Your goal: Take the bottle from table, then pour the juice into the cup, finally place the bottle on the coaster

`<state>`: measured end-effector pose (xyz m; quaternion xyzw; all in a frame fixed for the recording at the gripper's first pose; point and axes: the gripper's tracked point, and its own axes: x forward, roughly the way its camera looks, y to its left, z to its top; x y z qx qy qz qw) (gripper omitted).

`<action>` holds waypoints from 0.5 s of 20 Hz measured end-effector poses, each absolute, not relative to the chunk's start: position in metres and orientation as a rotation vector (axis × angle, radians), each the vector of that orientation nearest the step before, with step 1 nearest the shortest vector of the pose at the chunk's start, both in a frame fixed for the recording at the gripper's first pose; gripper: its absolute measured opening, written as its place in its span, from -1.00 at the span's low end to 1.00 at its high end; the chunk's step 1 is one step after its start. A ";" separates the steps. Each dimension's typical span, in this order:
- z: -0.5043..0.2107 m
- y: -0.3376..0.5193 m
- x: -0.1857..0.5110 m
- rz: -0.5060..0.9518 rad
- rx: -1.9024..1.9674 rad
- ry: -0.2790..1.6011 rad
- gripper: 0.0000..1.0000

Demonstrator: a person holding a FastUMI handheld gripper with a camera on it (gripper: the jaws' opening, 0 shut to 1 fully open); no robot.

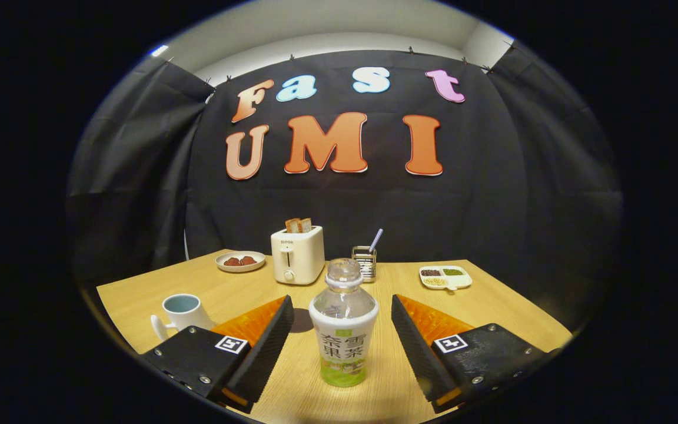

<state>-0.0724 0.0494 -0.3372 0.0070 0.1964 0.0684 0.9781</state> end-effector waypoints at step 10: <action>-0.397 0.043 -0.074 0.073 0.053 0.512 0.88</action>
